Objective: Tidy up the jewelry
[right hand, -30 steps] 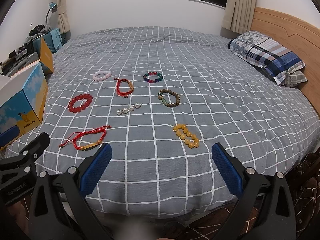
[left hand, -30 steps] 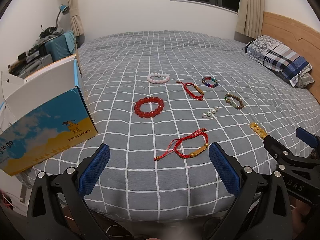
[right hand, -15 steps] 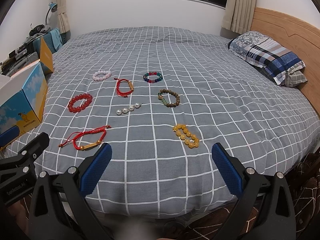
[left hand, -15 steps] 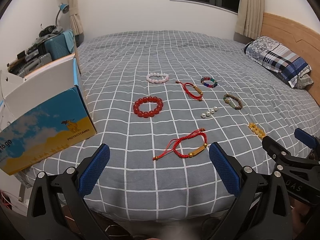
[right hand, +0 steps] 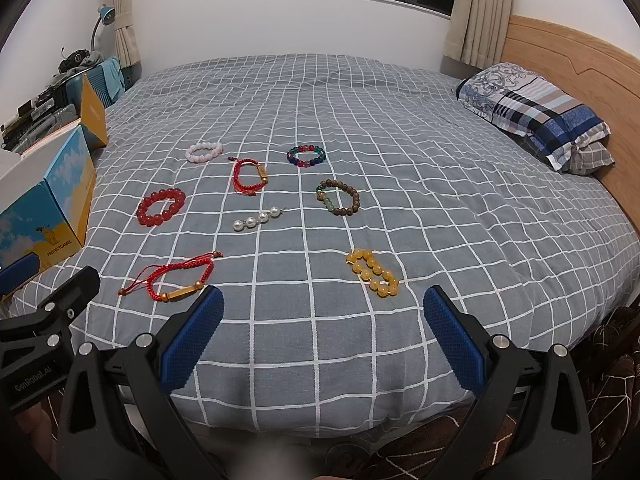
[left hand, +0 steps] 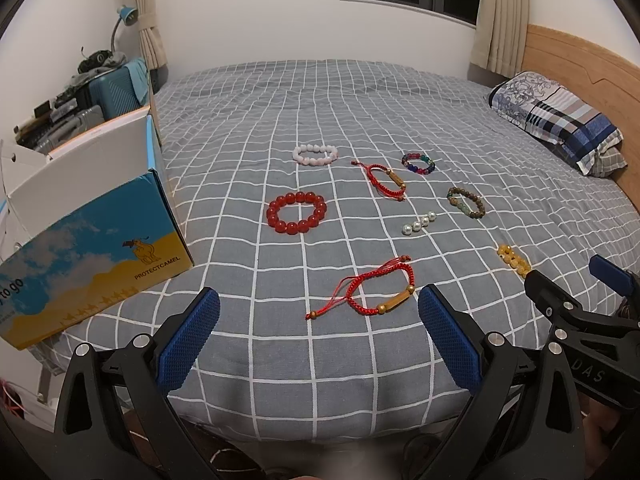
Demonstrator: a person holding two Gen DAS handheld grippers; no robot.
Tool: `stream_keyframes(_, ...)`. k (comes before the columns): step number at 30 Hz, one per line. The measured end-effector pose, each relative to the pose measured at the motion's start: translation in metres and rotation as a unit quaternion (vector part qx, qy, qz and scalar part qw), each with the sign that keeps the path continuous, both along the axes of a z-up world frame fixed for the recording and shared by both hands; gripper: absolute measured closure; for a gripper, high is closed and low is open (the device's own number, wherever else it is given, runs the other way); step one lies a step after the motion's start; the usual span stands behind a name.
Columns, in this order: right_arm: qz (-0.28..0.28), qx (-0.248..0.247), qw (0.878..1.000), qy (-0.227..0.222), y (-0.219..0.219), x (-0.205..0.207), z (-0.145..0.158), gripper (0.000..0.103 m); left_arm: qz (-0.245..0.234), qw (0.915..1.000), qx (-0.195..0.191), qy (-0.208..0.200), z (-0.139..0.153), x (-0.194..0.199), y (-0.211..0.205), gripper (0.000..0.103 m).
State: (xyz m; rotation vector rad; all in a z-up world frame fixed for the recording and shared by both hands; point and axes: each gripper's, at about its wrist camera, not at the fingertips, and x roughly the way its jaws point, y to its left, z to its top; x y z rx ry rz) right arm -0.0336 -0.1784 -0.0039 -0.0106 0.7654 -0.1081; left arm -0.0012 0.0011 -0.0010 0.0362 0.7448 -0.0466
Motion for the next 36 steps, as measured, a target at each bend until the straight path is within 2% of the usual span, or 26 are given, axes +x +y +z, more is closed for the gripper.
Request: stream_keyframes(36, 0.001, -0.001, 1.000, -0.002, -0.0030, -0.0007, 0.0023, 0.007, -0.003, 1.0000, 0.000, 0.003, -0.0005, 0.0013, -0.0034, 0.006)
